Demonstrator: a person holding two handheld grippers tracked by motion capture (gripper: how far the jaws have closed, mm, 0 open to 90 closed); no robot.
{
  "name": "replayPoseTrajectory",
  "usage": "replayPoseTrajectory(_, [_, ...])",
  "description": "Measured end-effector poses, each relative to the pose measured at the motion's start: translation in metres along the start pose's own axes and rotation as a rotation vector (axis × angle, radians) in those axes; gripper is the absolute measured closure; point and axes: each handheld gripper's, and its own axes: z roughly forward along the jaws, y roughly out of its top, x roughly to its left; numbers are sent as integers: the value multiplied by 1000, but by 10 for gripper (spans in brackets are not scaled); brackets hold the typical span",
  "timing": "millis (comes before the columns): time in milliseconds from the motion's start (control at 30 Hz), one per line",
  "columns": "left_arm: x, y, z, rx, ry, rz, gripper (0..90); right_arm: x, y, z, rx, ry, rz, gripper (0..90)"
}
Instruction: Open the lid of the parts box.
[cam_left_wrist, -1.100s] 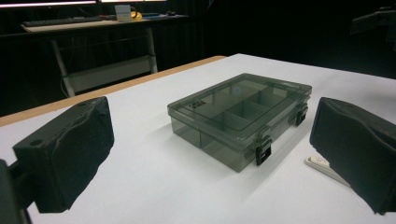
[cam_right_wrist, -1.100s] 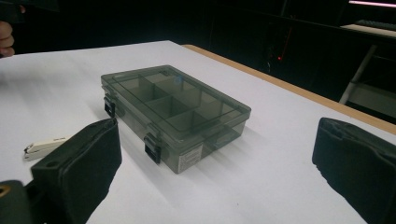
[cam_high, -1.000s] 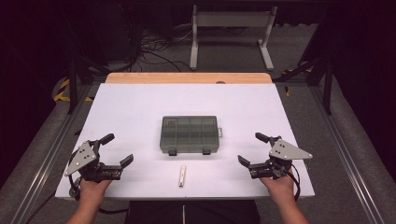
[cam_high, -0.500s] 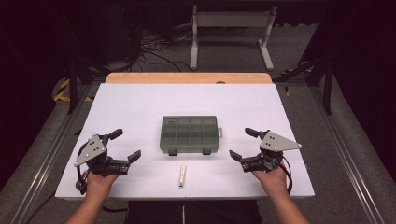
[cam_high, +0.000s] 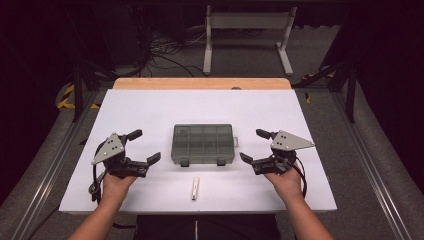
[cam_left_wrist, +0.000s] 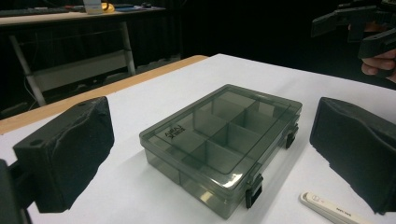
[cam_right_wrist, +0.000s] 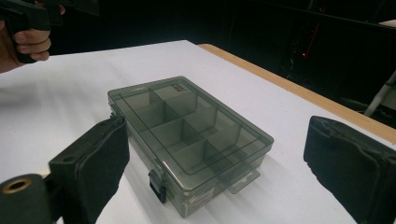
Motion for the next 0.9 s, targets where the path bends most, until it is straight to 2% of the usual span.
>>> replayPoseTrajectory(167, [2, 1, 6, -4, -5, -2, 5, -1, 3, 4, 0, 9, -2, 69])
replayPoseTrajectory(233, [3, 2, 9, 13, -19, -3, 5, -2, 4, 6, 3, 13, -1, 69])
replayPoseTrajectory(433, [7, 4, 19, 18, -27, -20, 9, -3, 6, 13, 19, 20, 9, 44])
replayPoseTrajectory(633, [8, 3, 22, 38, -34, 1, 12, -3, 7, 18, 32, 37, 2, 46])
replayPoseTrajectory(733, [7, 1, 25, 70, -50, 29, 20, -4, 4, 21, 62, 44, 7, 64])
replayPoseTrajectory(900, [10, -4, 33, 135, -101, 28, 38, -2, -1, 28, 110, 50, -4, 110])
